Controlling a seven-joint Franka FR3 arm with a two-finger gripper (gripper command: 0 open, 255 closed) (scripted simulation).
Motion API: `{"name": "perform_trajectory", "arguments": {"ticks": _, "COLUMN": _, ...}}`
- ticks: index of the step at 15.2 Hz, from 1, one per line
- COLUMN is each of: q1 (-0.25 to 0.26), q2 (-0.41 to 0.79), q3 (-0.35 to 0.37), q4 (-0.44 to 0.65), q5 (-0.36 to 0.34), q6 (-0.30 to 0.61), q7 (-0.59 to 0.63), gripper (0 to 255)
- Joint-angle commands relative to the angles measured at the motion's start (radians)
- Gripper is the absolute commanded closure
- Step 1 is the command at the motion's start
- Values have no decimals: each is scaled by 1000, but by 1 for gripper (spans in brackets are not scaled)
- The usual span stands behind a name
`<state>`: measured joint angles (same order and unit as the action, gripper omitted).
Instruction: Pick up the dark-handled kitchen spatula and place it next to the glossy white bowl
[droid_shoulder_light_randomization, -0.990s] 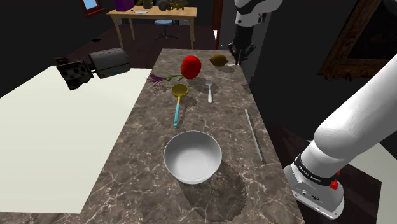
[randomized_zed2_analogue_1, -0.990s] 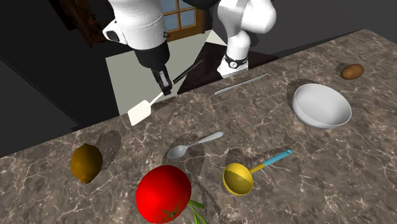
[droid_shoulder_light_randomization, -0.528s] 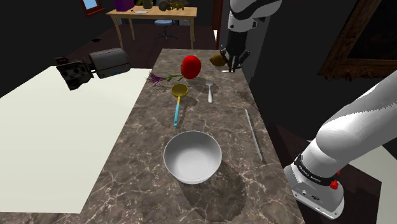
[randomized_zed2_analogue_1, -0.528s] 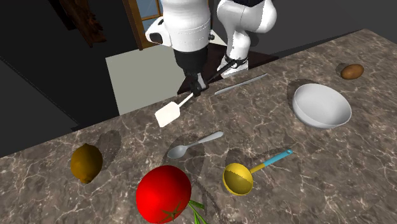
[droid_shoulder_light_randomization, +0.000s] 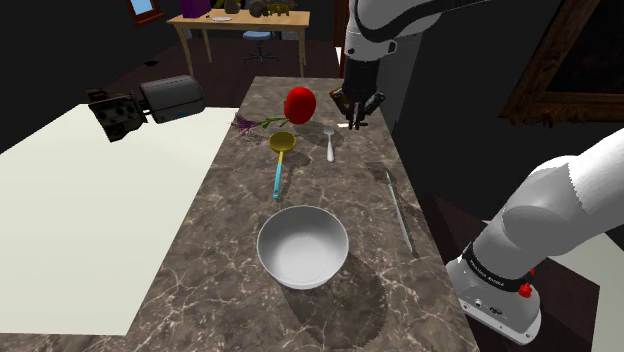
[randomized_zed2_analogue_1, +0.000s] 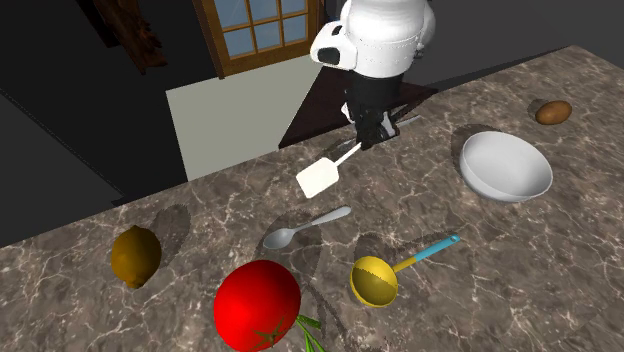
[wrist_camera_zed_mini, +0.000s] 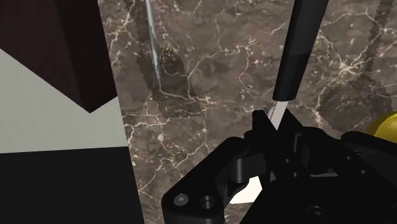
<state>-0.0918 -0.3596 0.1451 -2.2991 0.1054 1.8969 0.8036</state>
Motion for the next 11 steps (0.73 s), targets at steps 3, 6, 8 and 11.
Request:
{"name": "perform_trajectory", "arguments": {"ticks": 3, "q1": 46, "q2": -30, "q3": 68, "q4": -28, "q5": 36, "q6": 7, "q7": 94, "gripper": 255}}
{"name": "perform_trajectory", "arguments": {"ticks": 6, "q1": 72, "q2": -41, "q3": 107, "q4": -48, "q5": 58, "q6": 21, "q7": 147, "gripper": 255}}
{"name": "perform_trajectory", "arguments": {"ticks": 8, "q1": 73, "q2": -34, "q3": 110, "q4": -69, "q5": 59, "q6": 49, "q7": 146, "gripper": 255}}
{"name": "perform_trajectory", "arguments": {"ticks": 11, "q1": 73, "q2": -22, "q3": 114, "q4": -100, "q5": 61, "q6": 92, "q7": 145, "gripper": 255}}
